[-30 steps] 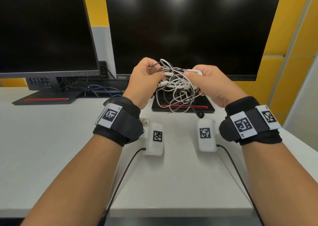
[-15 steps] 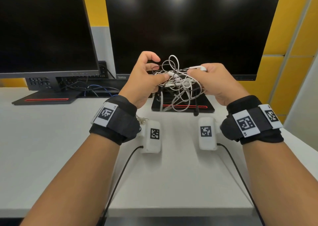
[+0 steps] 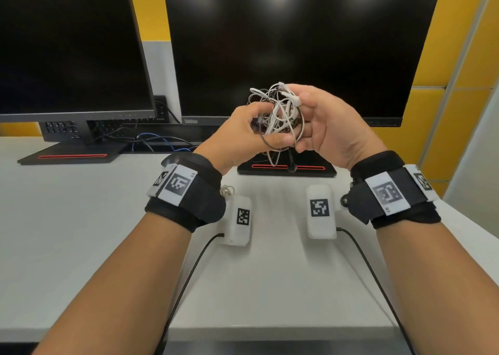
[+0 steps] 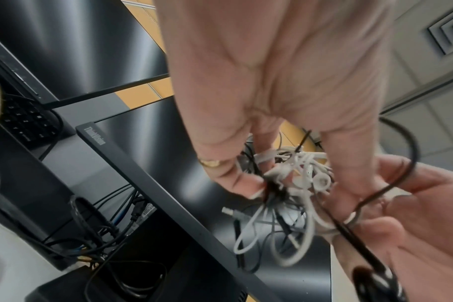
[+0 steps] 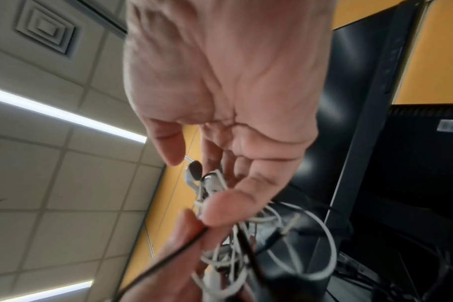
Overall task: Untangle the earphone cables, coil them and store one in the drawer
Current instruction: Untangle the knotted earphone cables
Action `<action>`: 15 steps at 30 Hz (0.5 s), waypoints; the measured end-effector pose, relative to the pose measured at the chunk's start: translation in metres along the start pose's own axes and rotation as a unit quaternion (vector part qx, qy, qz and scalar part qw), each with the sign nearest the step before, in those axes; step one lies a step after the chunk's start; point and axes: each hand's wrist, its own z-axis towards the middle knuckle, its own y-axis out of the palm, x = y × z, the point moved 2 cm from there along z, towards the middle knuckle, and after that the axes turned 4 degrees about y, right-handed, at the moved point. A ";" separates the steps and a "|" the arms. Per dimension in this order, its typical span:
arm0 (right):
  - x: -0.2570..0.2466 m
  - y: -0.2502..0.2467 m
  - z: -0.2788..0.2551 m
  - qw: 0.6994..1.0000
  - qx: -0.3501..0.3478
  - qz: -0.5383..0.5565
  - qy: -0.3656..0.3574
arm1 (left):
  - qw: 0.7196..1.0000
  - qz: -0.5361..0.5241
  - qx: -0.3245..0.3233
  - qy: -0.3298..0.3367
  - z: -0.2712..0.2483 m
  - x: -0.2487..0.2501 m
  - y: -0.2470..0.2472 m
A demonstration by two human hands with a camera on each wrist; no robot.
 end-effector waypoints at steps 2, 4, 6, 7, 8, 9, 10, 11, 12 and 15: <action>0.000 0.000 0.000 1.000 -0.001 -0.029 0.013 | 0.998 0.033 0.050 -0.019 0.003 -0.007 -0.004; 0.002 -0.001 0.002 0.997 0.010 -0.067 0.022 | 0.995 0.049 0.088 -0.016 0.005 -0.011 -0.009; 0.004 -0.002 0.003 0.995 0.011 -0.093 0.027 | 0.993 0.063 0.105 -0.005 0.005 -0.011 -0.011; 0.006 -0.003 0.003 0.994 0.014 -0.100 0.032 | 0.991 0.070 0.112 0.002 0.005 -0.011 -0.011; 0.007 -0.004 0.003 0.994 0.019 -0.105 0.037 | 0.989 0.077 0.122 0.005 0.005 -0.010 -0.011; 0.008 -0.005 0.004 0.993 0.025 -0.109 0.041 | 0.988 0.085 0.131 0.005 0.006 -0.011 -0.012; 0.010 -0.006 0.004 0.992 0.032 -0.118 0.044 | 0.987 0.088 0.135 0.001 0.006 -0.010 -0.012; 0.010 -0.007 0.005 0.989 0.042 -0.134 0.045 | 0.988 0.084 0.133 0.000 0.006 -0.009 -0.013; 0.012 -0.008 0.006 0.985 0.054 -0.158 0.044 | 0.990 0.067 0.120 0.000 0.005 -0.008 -0.013; 0.016 -0.009 0.009 0.968 0.081 -0.237 0.035 | 0.998 0.002 0.064 0.012 0.001 -0.003 -0.008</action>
